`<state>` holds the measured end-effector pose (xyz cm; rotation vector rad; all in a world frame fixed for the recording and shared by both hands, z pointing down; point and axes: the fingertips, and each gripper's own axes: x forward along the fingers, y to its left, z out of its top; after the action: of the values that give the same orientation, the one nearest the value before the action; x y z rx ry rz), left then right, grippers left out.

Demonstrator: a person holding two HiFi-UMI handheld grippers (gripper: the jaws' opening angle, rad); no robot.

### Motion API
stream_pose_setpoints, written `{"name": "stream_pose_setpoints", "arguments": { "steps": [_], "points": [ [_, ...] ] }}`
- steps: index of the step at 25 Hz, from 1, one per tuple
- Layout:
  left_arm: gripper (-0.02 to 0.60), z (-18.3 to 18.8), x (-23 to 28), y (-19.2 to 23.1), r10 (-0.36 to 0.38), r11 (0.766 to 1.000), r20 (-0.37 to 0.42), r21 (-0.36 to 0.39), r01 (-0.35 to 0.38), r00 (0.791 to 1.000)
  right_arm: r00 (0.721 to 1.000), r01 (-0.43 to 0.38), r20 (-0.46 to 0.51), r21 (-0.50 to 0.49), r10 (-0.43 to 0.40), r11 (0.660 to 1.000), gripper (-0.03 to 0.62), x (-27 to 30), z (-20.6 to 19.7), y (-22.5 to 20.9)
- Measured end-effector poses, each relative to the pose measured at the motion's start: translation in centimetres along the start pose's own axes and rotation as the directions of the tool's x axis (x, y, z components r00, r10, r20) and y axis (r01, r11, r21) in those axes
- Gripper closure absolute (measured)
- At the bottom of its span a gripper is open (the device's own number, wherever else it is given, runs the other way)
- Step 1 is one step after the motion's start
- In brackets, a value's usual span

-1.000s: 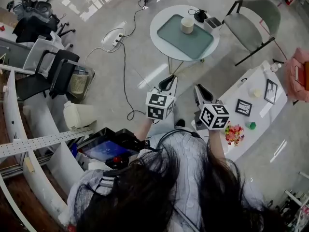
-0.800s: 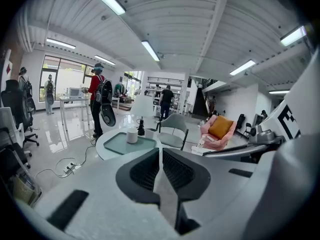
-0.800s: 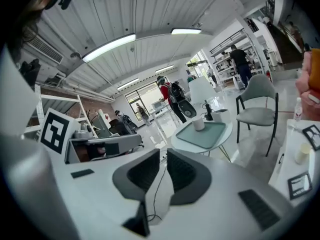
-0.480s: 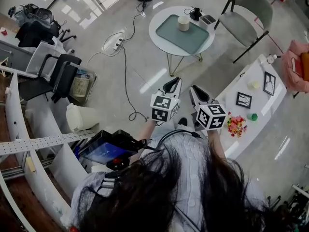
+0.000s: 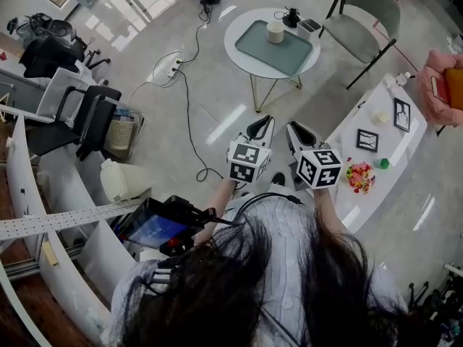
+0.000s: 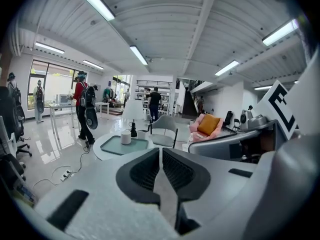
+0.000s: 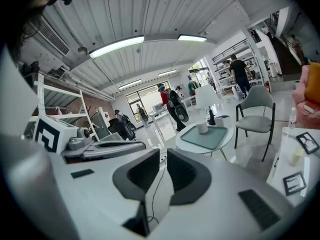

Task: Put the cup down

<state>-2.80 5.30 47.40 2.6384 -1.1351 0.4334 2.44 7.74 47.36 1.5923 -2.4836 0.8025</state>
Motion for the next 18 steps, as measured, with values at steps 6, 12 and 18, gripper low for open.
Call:
{"name": "stream_pose_setpoints", "arguments": {
  "steps": [6,12,18],
  "points": [
    [0.548,-1.6,-4.7,1.4,-0.004,1.0,-0.009,-0.006,0.004,1.0,1.0,0.009,0.005,0.003,-0.009,1.0,0.533,0.0,-1.3,4.0],
    [0.548,-2.7,-9.1,2.5,-0.008,1.0,0.002,-0.009,0.008,1.0,1.0,0.012,0.003,0.014,-0.012,1.0,0.533,-0.3,-3.3,8.0],
    [0.548,-3.9,-12.5,2.4,-0.021,1.0,0.011,-0.009,0.021,1.0,1.0,0.014,0.001,0.02,-0.014,1.0,0.533,-1.2,-5.3,10.9]
  ]
}}
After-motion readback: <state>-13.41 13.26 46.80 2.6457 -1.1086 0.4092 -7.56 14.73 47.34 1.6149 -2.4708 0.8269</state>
